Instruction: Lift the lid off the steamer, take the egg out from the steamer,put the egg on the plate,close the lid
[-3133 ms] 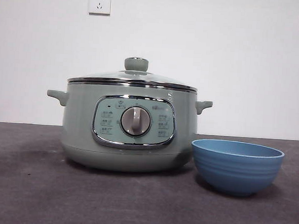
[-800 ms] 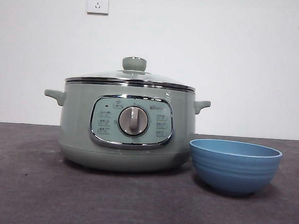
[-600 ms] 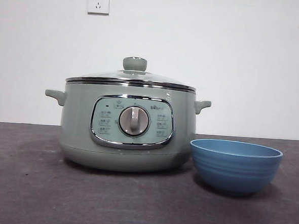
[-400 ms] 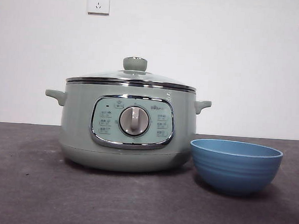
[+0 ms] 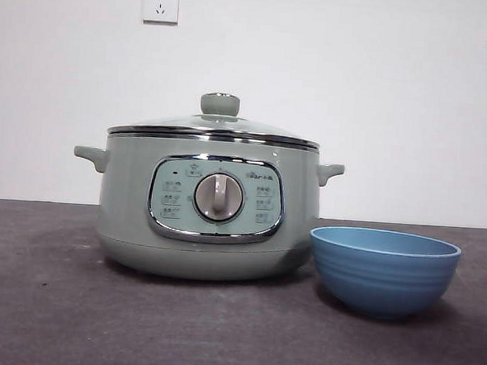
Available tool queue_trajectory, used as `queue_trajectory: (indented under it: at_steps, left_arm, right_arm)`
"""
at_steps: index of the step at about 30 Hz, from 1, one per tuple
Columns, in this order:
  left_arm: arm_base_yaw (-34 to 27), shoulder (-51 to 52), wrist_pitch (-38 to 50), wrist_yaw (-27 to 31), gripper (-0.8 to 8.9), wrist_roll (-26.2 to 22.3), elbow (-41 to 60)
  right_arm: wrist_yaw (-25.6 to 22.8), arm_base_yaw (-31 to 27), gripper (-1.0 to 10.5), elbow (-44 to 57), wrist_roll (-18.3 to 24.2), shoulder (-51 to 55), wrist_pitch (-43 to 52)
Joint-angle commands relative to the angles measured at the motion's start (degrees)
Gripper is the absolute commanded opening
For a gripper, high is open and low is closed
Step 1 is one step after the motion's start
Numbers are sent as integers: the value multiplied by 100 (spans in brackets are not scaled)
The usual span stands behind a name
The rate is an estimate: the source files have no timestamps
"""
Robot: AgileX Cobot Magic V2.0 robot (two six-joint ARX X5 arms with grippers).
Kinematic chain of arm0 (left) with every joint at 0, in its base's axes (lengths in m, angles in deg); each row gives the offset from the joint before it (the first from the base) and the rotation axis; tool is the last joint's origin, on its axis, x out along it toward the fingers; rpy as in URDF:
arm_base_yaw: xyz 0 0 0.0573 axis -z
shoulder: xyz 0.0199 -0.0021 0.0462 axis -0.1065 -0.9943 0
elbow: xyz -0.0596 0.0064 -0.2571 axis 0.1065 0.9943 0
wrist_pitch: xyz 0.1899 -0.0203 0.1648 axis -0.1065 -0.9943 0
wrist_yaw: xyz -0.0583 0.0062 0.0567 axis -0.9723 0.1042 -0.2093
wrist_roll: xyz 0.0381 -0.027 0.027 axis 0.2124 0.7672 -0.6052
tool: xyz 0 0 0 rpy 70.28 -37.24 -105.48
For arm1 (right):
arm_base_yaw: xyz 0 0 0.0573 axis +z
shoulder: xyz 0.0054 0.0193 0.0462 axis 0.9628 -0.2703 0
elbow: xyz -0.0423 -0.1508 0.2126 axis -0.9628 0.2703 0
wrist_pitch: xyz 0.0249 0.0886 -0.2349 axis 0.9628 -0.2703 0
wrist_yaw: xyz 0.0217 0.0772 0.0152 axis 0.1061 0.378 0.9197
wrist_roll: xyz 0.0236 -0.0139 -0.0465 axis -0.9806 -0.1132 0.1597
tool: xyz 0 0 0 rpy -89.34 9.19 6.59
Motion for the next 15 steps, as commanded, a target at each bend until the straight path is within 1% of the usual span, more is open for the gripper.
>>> queue_trajectory:
  at_steps: [1, 15]
  left_arm:
    - [-20, 15, 24, 22, -3, 59, 83]
    - [-20, 15, 24, 26, -3, 59, 83]
  right_arm:
    - [-2, -4, 1, 166, -66, 111, -7]
    - [9, -4, 1, 201, -164, 151, 24]
